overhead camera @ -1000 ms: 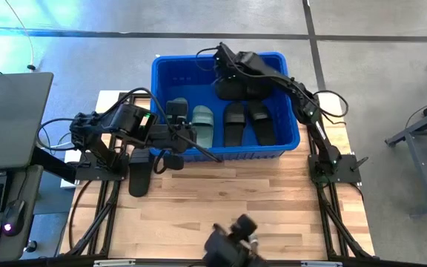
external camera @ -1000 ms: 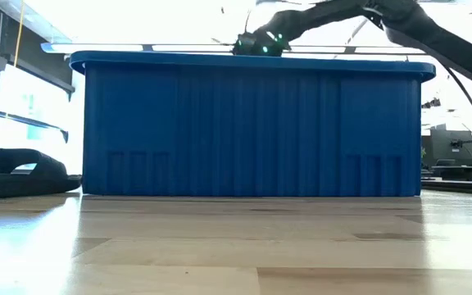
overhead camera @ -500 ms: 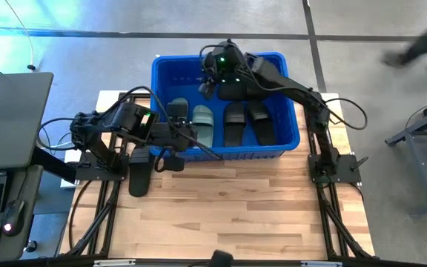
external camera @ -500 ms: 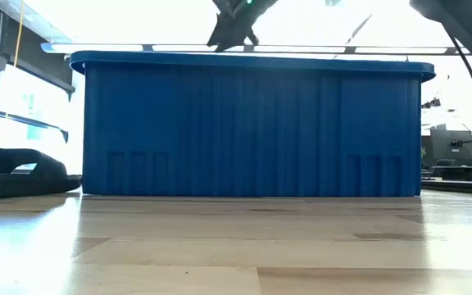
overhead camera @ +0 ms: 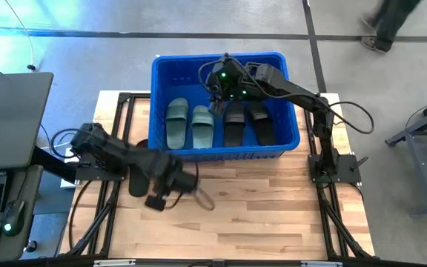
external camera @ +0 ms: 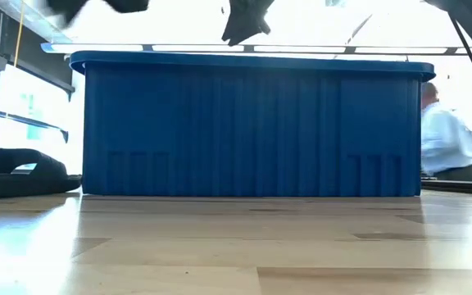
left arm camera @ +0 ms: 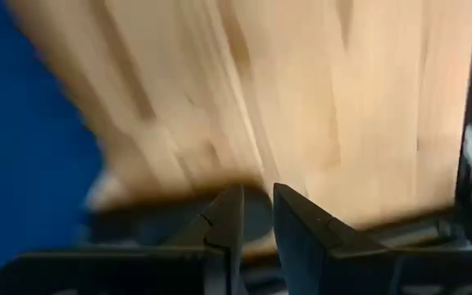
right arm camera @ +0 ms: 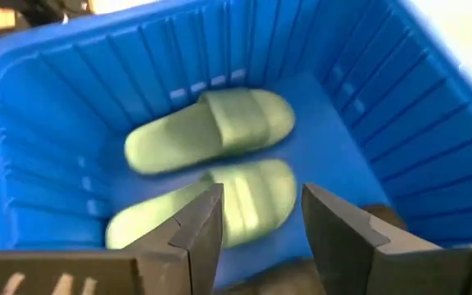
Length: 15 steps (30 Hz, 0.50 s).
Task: Pick and place slides into bin
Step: Put the black slide into the blue bin
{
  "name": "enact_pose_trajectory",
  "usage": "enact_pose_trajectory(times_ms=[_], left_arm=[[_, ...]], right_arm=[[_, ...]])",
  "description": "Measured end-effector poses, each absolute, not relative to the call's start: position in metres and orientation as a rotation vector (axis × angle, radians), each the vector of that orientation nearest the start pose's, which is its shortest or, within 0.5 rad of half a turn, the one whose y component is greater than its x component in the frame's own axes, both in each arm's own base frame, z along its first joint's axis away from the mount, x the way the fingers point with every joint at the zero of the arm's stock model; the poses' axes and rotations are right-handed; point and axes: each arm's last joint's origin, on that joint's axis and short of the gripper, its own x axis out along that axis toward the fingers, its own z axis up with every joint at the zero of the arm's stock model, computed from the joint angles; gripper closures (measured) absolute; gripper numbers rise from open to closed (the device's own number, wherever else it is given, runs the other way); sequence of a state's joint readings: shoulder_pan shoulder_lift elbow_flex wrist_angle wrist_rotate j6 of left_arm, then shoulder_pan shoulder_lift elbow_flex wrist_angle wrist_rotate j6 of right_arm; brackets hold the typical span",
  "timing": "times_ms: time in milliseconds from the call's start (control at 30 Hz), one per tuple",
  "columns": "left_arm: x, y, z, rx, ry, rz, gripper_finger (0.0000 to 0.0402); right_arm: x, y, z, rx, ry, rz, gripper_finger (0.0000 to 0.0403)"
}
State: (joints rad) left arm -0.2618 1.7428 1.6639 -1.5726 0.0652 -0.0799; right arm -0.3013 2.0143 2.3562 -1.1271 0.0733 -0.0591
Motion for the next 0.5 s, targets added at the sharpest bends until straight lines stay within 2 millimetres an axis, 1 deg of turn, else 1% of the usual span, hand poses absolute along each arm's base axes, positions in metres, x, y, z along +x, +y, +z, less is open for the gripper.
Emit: enact_pose_trajectory(times_ms=[67, 200, 333, 433, 500], left_arm=[[0.286, -0.092, 0.286, 0.088, 1.75, -0.152, 0.0343], [0.261, -0.113, 0.248, 0.037, 1.928, -0.021, 0.0343], [0.231, -0.134, 0.22, 0.011, 2.069, 0.103, 0.0343], [0.217, -0.146, 0.203, -0.048, 2.102, 0.149, 0.0343], [0.212, -0.153, 0.193, -0.058, 2.081, 0.16, 0.0343]], right_arm=[[0.393, -0.119, 0.411, 0.057, 0.811, -0.328, 0.0251], [0.397, -0.104, 0.41, 0.105, 0.809, -0.319, 0.0255], [0.402, -0.083, 0.41, 0.103, 0.808, -0.277, 0.0258], [0.405, -0.065, 0.41, 0.111, 0.806, -0.245, 0.0258], [0.407, -0.052, 0.41, 0.114, 0.806, -0.223, 0.0258]])
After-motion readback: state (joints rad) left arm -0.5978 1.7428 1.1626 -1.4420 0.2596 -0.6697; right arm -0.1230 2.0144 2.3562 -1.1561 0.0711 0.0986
